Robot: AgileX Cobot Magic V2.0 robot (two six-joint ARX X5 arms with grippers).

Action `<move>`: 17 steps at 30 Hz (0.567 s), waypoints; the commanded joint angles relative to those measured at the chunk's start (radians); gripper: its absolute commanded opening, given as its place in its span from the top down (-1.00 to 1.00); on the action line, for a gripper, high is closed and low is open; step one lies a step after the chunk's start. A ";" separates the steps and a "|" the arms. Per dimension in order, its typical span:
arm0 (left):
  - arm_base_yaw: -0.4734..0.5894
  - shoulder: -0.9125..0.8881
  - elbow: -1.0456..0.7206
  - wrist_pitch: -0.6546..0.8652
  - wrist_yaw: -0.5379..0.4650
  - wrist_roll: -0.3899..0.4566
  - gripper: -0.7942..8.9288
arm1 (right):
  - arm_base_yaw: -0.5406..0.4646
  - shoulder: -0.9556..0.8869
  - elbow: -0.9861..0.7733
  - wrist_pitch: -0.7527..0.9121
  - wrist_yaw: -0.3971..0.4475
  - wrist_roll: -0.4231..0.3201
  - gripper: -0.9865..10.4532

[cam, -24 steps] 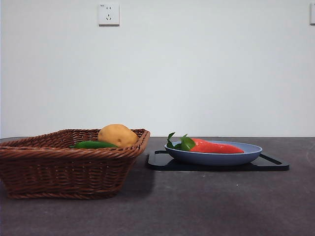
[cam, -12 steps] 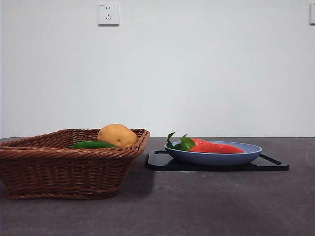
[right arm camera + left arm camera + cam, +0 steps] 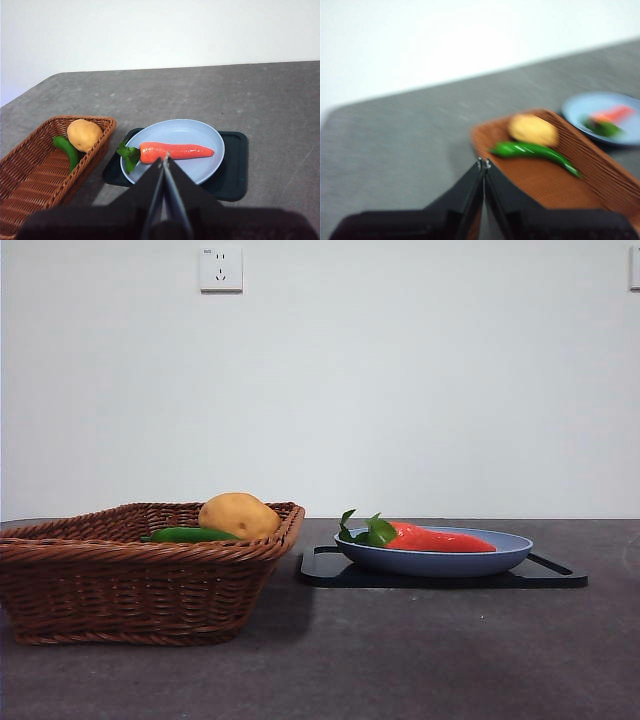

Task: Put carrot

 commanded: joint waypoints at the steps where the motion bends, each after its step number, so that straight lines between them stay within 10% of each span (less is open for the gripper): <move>1: 0.127 -0.057 -0.089 0.161 0.005 0.039 0.82 | 0.004 0.000 0.000 0.011 0.003 0.013 0.82; 17: 0.397 -0.119 -0.452 0.384 0.240 -0.027 0.82 | 0.003 0.000 0.000 0.014 0.004 0.013 0.82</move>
